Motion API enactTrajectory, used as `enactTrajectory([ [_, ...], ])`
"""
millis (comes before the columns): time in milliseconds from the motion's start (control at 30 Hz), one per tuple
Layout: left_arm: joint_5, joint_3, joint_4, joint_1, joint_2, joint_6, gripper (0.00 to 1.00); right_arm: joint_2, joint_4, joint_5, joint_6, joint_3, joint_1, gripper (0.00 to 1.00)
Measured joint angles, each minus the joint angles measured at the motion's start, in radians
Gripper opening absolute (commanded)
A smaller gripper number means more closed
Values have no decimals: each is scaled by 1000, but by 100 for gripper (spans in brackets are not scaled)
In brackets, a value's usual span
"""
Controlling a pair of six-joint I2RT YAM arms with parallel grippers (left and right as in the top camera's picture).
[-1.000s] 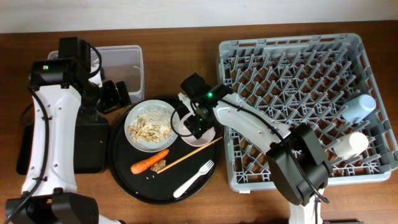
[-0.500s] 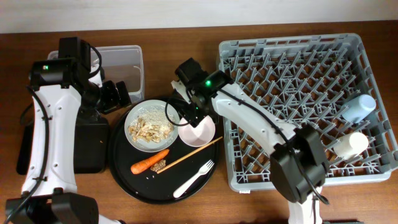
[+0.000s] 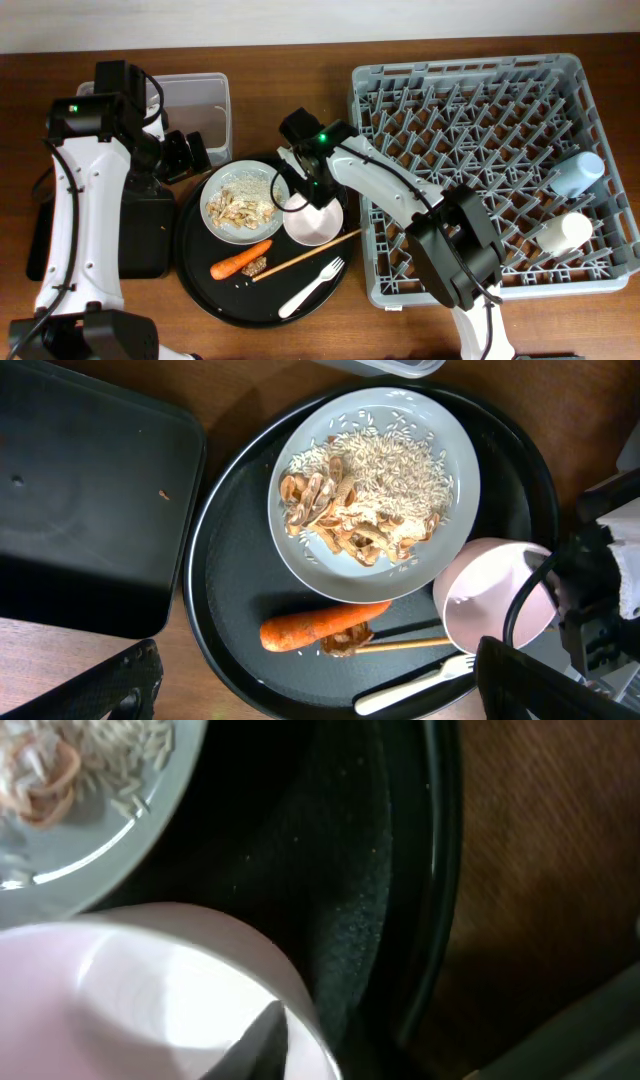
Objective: Sort waste into correct bins and load items into the dishwasher rack
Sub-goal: 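Reach the right gripper to the pink bowl and grasp its rim, then lift the pink bowl with the right gripper over the rack's back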
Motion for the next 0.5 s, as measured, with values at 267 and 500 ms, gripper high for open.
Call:
enactTrajectory([
  [267, 0, 0, 0, 0, 0, 0, 99, -11, -34, -8, 17, 10, 0, 4],
  [500, 0, 0, 0, 0, 0, 0, 99, -111, -154, 163, 70, 164, -11, 4],
])
